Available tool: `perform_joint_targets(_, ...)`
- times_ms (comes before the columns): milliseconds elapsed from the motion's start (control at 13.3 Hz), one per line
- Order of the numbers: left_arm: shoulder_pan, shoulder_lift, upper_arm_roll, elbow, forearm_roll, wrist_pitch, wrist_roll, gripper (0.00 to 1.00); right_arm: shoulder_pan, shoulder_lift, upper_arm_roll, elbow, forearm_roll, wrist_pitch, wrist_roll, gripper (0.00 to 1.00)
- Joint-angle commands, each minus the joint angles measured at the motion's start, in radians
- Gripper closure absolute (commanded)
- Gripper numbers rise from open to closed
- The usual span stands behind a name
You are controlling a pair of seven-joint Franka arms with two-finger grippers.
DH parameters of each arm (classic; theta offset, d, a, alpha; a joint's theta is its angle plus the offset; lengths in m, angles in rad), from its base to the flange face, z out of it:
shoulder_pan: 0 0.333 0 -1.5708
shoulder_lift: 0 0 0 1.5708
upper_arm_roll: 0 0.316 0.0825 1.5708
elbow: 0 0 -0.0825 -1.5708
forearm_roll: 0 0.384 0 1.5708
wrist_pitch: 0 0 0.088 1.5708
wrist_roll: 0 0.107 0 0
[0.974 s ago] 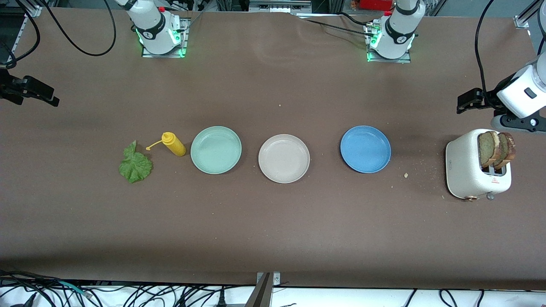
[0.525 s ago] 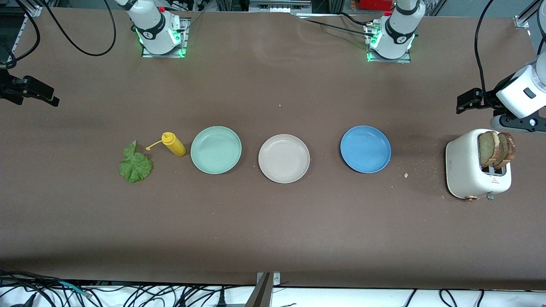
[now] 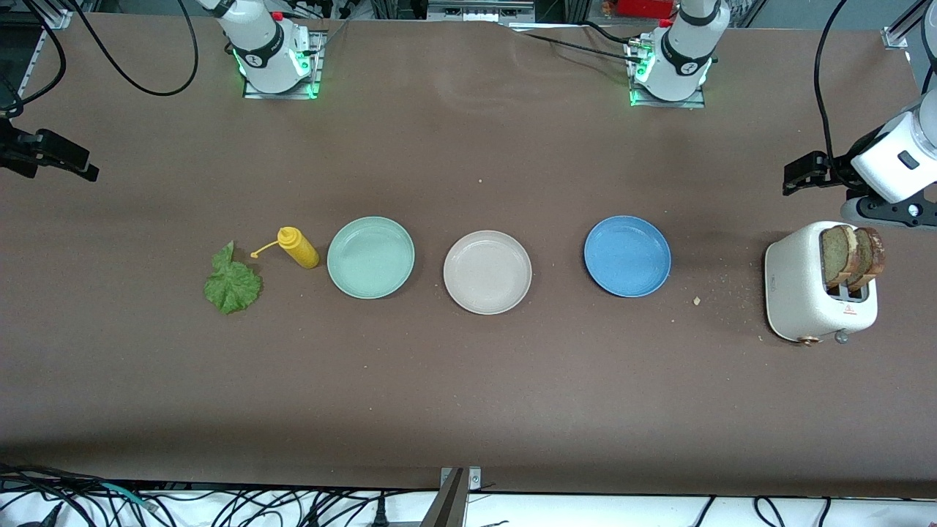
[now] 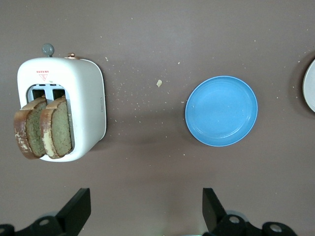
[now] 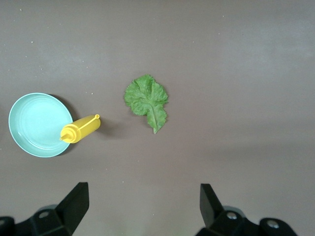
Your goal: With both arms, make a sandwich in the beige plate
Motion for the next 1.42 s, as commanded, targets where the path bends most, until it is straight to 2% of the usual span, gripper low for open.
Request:
perform_joint_targets(0,-0.005,0.010,0.000,0.022,0.022,0.000,0.016,0.00,0.000,0.000,-0.001,0.022,0.016,-0.023,-0.008,0.00)
perform_joint_targets(1124,0.004,0.020,0.002,0.022,0.025,0.002,0.016,0.00,0.002,0.000,0.001,0.022,0.016,-0.023,-0.006,0.00)
perform_joint_targets(1349,0.015,0.033,0.005,0.017,0.024,0.040,0.016,0.00,0.002,0.000,-0.001,0.022,0.016,-0.023,-0.006,0.00)
